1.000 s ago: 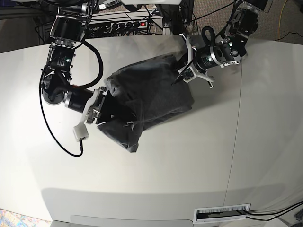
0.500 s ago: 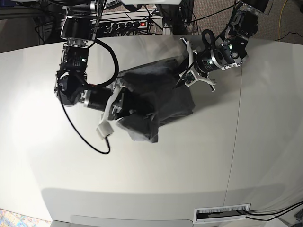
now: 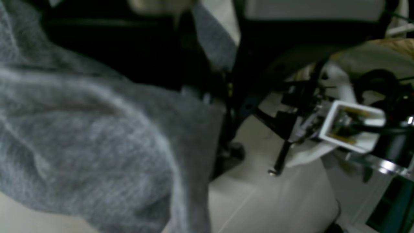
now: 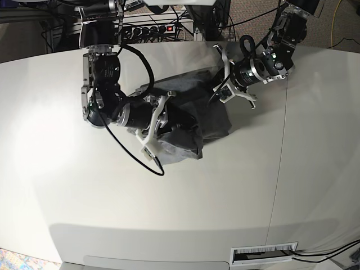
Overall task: Fold the T-shirt properly
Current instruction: 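Push the right gripper over the bundle, flattening the grey shirt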
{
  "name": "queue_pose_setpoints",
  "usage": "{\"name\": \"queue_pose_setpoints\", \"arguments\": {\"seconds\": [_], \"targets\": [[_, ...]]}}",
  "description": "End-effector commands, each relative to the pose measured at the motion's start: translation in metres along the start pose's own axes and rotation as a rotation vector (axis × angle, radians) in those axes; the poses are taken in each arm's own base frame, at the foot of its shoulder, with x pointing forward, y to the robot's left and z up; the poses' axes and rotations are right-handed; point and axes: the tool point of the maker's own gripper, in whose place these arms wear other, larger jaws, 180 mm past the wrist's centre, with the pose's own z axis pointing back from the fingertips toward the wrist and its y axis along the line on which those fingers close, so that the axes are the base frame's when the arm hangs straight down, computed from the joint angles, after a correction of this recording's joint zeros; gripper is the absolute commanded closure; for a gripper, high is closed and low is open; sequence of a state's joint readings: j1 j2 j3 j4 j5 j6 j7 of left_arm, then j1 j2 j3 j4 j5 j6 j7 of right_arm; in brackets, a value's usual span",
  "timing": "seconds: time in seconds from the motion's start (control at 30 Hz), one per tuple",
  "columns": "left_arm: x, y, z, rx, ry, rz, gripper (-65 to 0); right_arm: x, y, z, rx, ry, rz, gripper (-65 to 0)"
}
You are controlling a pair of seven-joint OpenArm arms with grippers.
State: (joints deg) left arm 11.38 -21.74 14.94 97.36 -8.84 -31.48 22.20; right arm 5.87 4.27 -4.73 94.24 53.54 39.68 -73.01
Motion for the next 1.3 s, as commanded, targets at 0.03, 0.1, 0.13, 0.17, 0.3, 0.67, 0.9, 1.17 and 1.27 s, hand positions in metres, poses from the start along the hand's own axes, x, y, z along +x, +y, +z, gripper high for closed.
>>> {"name": "queue_pose_setpoints", "arguments": {"seconds": [0.03, 0.1, 0.13, 0.17, 0.3, 0.67, 0.9, 1.17, 1.27], "targets": [[0.003, 0.005, 0.002, 0.014, -0.003, -0.01, 0.0, 0.022, 0.007, -0.001, 0.023, -0.066, 0.037, 0.0], [0.003, 0.005, 0.002, 0.014, -0.003, -0.01, 0.0, 0.024, 0.012, -0.007, 0.033, -0.074, 0.038, 0.0], [0.004, 0.005, 0.001, 0.013, -0.004, -0.008, 0.0, 0.027, 0.014, -0.009, 0.034, -0.086, 0.039, 0.0], [0.004, 0.005, 0.002, 0.011, -0.007, -0.004, 0.0, 0.031, 0.016, -0.012, 0.032, -0.104, 0.039, 0.0], [0.005, 0.004, 0.001, 0.011, -0.008, -0.004, 0.0, 0.036, 0.02, -0.019, 0.031, -0.124, 0.038, 0.0], [0.005, 0.005, 0.001, 0.012, -0.009, -0.005, 0.0, 0.043, 0.029, -0.018, 0.08, -0.161, 0.02, -20.3], [0.005, 0.006, 0.001, 0.015, -0.006, -0.01, 0.0, 0.05, 0.047, -0.02, 0.165, -0.187, -0.006, -20.5], [0.013, 0.015, 0.008, 0.047, -0.005, -0.036, 0.0, 0.079, 0.042, 0.007, 0.093, -0.241, 0.093, -20.4], [0.017, 0.018, 0.01, 0.058, -0.015, -0.04, 0.0, 0.089, 0.03, 0.027, 0.029, -0.294, 0.105, -20.4]]}}
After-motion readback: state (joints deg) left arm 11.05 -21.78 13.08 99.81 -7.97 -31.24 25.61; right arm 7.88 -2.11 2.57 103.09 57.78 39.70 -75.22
